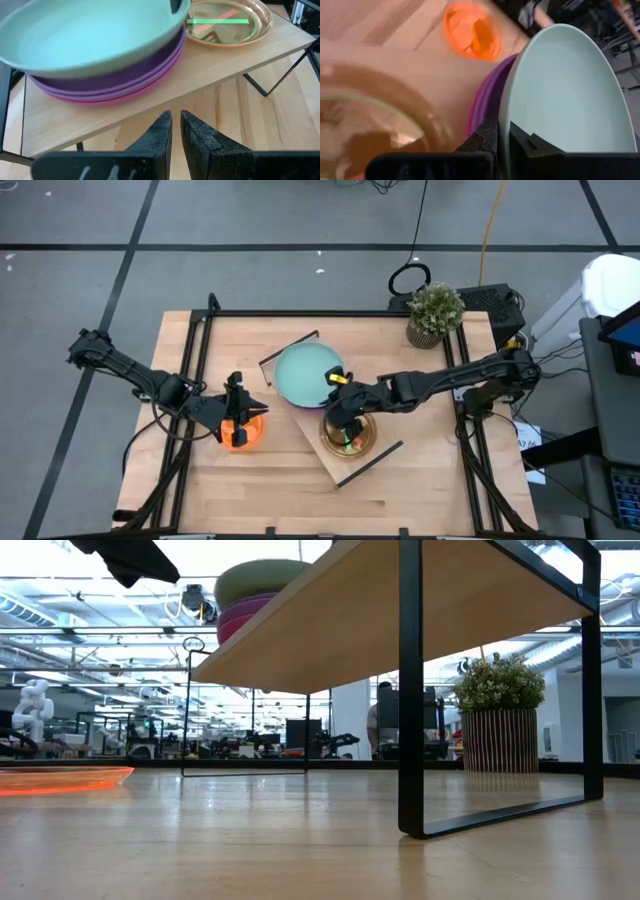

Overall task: Place and stack plates onto a shelf
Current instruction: Stack the light blue plate on top of the purple plate on the shelf, then stack the orange plate on top of the green plate on the shelf

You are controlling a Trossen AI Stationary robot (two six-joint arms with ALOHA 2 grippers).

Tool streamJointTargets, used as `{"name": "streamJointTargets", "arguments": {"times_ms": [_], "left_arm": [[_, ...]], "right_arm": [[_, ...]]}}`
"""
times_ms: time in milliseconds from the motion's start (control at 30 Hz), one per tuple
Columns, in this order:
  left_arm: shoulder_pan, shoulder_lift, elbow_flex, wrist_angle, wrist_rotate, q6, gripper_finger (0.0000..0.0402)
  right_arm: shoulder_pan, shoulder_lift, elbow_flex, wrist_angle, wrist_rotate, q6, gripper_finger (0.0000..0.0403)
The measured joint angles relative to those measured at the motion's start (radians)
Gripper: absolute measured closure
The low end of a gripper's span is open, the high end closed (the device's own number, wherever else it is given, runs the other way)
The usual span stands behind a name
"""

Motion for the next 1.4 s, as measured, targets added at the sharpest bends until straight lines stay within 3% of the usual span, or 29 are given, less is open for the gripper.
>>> {"name": "streamJointTargets", "arguments": {"times_ms": [733, 1400], "left_arm": [[-0.018, 0.000, 0.000, -0.009, 0.000, 0.007, 0.0355], [-0.040, 0.000, 0.000, -0.017, 0.000, -0.019, 0.0355]], "right_arm": [[0.000, -0.015, 0.000, 0.006, 0.001, -0.013, 0.0339], [0.074, -0.090, 0.000, 0.021, 0.042, 0.032, 0.0334]]}}
